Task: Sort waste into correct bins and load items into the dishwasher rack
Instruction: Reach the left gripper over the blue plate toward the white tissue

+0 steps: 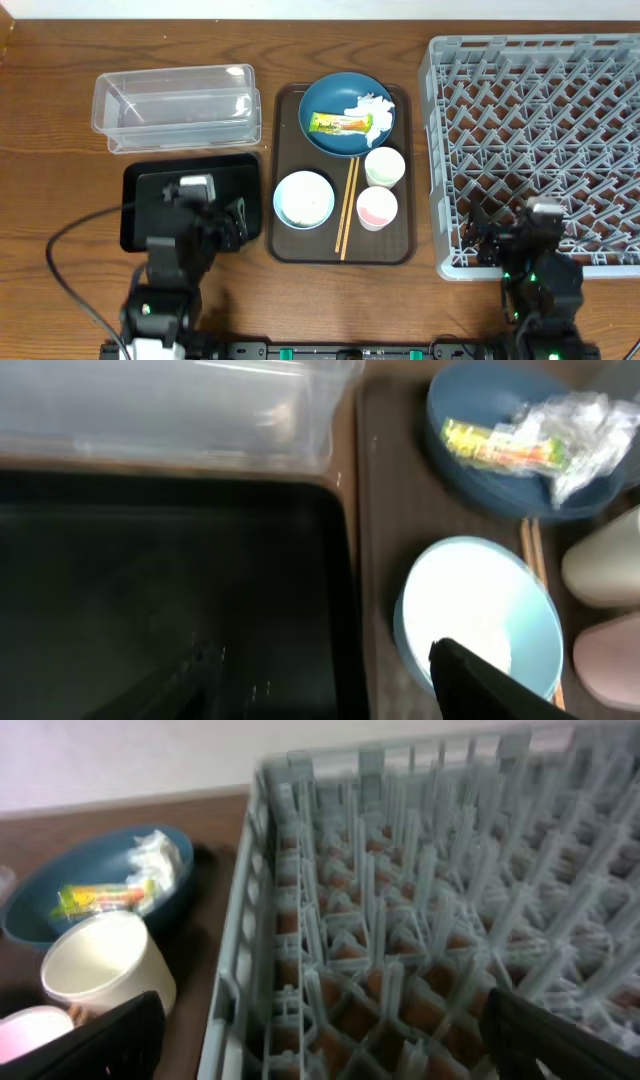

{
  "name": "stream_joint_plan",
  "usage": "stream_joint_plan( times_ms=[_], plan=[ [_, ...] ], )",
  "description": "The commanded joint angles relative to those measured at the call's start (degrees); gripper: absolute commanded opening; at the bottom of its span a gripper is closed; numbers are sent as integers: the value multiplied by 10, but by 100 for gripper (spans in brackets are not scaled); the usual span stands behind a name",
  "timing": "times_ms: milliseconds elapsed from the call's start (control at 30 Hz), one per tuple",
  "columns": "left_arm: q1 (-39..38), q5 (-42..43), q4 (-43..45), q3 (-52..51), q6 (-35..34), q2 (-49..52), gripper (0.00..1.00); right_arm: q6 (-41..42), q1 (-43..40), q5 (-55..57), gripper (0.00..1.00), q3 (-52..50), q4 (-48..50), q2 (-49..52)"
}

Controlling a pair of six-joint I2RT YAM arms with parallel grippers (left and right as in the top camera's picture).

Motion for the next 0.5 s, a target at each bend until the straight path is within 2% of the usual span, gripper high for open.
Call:
stream_joint_plan(
  times_ms=[0, 233, 467],
  plan=[
    [3, 8, -61, 83, -4, 70, 70, 25, -5, -19, 99, 65, -30, 67],
    [3, 8, -229, 198, -5, 168, 70, 25, -5, -37, 99, 216, -180, 226],
    [3, 8, -286, 202, -6, 174, 70, -14, -5, -37, 99, 302, -271, 320]
  ],
)
